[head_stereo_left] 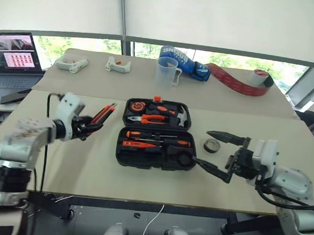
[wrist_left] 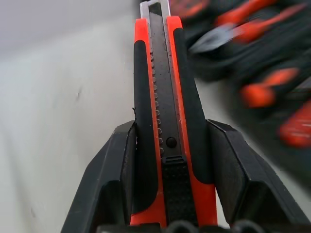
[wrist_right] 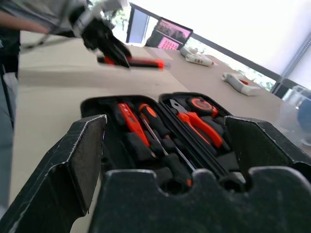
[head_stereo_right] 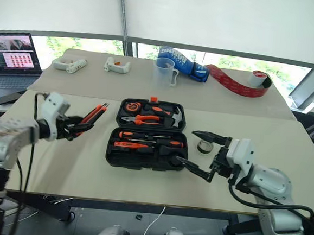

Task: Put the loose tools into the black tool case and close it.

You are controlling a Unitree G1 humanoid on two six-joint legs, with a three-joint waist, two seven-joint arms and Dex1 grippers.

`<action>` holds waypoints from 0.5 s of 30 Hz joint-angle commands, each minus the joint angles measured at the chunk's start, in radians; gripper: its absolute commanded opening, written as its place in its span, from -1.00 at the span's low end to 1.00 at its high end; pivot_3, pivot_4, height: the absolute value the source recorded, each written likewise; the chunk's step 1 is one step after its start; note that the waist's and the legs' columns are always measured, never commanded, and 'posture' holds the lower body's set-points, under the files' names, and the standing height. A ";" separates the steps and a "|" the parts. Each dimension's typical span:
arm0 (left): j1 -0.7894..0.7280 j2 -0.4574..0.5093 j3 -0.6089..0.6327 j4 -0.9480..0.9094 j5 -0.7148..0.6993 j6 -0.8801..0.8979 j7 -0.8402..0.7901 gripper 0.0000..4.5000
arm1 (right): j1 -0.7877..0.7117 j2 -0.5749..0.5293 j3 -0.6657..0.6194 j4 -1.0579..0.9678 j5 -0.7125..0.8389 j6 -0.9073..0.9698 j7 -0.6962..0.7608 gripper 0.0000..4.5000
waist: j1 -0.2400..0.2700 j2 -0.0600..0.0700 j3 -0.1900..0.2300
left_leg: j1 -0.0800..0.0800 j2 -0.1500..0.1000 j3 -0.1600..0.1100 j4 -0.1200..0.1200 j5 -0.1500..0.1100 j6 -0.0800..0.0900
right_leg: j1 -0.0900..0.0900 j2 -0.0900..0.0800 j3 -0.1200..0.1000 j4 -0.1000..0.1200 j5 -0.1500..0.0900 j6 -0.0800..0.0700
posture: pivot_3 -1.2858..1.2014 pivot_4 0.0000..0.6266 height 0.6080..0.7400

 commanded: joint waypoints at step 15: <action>-0.251 -0.182 -0.539 0.000 0.326 -0.179 -0.255 -0.23 | 0.134 -0.110 -0.168 0.007 0.048 -0.028 0.116 1.00 | -0.005 0.000 0.000 | -0.001 -0.001 0.006 0.001 -0.001 0.003 | 0.000 0.004 0.003 0.001 0.000 0.008 | 0.03 -0.52 1.00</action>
